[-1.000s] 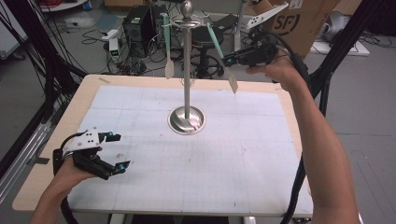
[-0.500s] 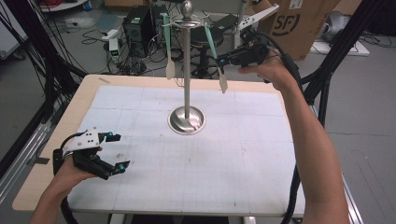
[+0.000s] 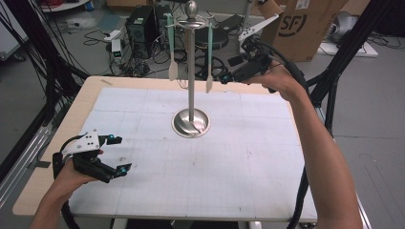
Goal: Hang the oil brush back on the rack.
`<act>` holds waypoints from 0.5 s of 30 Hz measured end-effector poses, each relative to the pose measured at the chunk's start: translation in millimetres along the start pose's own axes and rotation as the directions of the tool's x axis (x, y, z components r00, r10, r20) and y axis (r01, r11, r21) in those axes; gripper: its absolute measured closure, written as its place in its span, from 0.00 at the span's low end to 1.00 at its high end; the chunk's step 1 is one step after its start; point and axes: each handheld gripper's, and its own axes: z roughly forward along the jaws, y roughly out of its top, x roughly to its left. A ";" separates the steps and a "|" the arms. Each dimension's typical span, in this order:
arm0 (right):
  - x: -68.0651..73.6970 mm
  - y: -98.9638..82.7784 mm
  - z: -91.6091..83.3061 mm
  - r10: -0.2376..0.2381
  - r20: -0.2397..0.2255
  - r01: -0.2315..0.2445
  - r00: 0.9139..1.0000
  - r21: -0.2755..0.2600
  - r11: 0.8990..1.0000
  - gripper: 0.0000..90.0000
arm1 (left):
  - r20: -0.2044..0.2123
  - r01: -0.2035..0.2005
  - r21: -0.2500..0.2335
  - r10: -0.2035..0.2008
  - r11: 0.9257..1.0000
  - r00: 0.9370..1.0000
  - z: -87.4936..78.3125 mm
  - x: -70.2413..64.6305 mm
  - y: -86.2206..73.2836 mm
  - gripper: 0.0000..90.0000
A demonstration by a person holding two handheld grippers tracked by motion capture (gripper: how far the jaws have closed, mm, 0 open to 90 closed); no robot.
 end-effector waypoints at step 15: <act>38.1 -79.0 -22.1 0.010 0.019 -0.008 1.000 -0.091 0.996 0.00 | -0.008 0.012 -0.007 -0.012 1.000 1.000 -4.8 4.6 -1.9 0.02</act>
